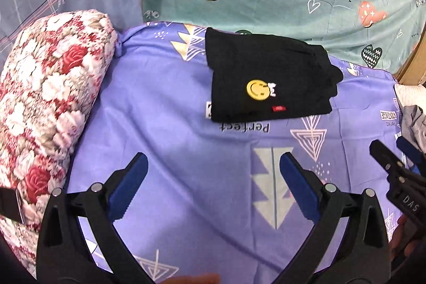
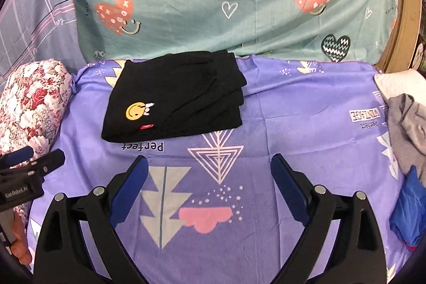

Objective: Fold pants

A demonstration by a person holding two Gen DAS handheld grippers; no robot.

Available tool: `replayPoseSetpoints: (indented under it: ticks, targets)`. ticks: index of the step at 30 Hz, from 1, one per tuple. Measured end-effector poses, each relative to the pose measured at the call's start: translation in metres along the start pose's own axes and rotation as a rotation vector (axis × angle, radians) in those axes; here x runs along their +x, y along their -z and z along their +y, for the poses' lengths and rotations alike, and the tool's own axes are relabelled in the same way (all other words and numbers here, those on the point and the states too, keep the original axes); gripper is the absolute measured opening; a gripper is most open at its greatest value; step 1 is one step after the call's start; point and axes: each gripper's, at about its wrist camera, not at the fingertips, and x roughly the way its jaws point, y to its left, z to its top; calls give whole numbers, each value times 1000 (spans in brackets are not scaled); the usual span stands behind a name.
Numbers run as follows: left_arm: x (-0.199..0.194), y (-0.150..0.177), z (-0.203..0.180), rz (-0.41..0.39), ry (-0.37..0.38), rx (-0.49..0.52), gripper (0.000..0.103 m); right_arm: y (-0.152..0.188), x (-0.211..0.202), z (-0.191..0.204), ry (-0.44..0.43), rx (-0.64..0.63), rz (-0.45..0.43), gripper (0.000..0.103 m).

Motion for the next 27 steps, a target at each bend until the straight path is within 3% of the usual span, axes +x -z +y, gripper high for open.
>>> replayPoseSetpoints:
  ticks: [27]
  targets:
    - [-43, 30, 3, -43, 18, 42, 101, 25, -29, 10, 1, -6, 18, 94]
